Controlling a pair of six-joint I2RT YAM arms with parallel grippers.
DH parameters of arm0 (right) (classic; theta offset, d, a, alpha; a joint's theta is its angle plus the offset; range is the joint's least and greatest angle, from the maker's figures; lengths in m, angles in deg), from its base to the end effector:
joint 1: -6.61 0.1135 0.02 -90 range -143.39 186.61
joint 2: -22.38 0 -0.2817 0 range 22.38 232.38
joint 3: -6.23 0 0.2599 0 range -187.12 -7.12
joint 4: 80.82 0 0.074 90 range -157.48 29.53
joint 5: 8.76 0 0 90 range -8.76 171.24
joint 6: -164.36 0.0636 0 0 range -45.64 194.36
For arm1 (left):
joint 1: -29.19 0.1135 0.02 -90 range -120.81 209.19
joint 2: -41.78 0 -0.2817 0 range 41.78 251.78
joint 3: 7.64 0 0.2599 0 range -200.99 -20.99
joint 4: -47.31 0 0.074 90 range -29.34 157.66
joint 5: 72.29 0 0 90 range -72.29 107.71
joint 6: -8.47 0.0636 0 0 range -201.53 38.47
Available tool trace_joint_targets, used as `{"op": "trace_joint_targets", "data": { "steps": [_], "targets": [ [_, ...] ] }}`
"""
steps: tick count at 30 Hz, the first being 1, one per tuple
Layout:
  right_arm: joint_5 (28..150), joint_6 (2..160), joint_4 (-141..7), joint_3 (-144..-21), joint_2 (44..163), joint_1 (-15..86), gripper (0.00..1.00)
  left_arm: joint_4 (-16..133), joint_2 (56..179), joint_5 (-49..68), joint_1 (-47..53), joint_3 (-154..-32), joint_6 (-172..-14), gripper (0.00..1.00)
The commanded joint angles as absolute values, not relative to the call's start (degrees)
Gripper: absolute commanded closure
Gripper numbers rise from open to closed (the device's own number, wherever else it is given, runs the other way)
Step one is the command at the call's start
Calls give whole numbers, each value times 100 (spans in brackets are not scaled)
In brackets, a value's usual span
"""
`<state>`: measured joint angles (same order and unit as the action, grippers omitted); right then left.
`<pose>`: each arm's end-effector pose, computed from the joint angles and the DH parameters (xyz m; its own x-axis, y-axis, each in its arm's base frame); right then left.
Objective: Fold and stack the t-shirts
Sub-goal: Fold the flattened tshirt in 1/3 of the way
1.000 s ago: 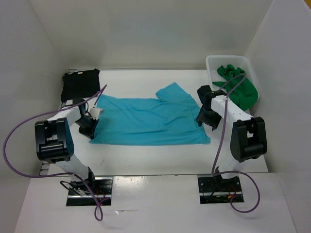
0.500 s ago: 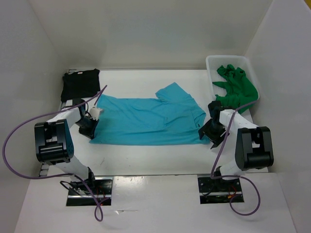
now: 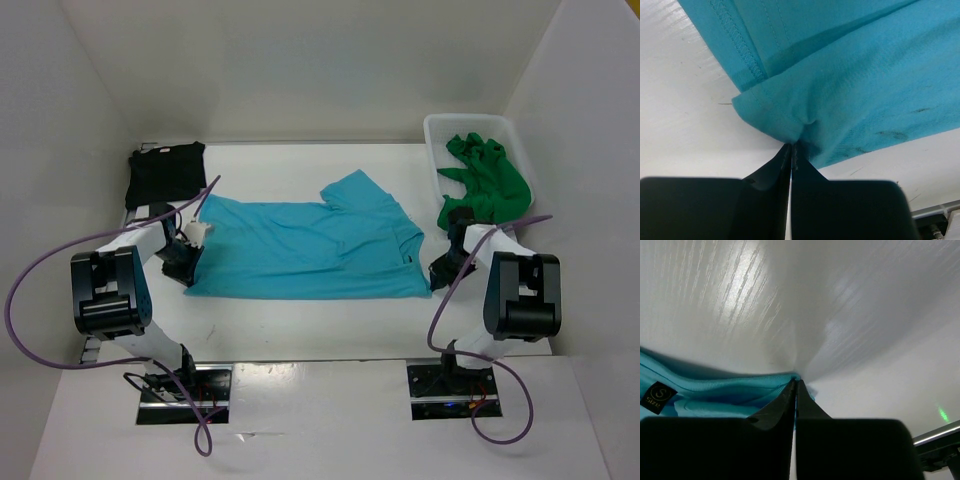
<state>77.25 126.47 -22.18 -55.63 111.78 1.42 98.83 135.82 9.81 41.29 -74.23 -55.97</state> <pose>0.2552 -0.0276 0.1379 -0.5354 0.8392 -0.0957 0.8425 0.5387 0.0099 0.2919 0.0536 0.1402 -0.9443 0.2346 -0.2308 0.2500 0.9675 -0.0392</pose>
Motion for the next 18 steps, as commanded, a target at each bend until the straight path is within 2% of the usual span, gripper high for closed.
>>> {"op": "trace_joint_targets", "data": {
  "steps": [1,6,7,8,9,10,15,18],
  "targets": [
    [7763,12612,-2493,-5415,11377,125,100,9836,13917,1403,4167,-6969,-5253,100],
    [7825,12612,-2354,-5414,11282,125,99,9889,13864,1349,4167,-6969,-5252,100],
    [7695,12612,-2292,-5414,11195,125,87,9889,13864,1349,4167,-6969,-5252,100],
    [7607,12734,-2231,-5475,11089,125,71,9889,13864,1349,4167,-6969,-5200,100],
    [7501,12814,-2091,-5536,10810,125,42,9889,13864,1349,4167,-6969,-5200,100],
    [7257,12919,-1994,-5537,10642,125,37,9889,13864,1349,4167,-6969,-5200,100],
    [6815,13280,-1571,-5862,9211,248,28,9889,13864,1349,4167,-6969,-5200,100],
    [7121,13280,-1518,-5661,9119,300,24,9889,13864,1349,4167,-6969,-5200,100]
  ]
}}
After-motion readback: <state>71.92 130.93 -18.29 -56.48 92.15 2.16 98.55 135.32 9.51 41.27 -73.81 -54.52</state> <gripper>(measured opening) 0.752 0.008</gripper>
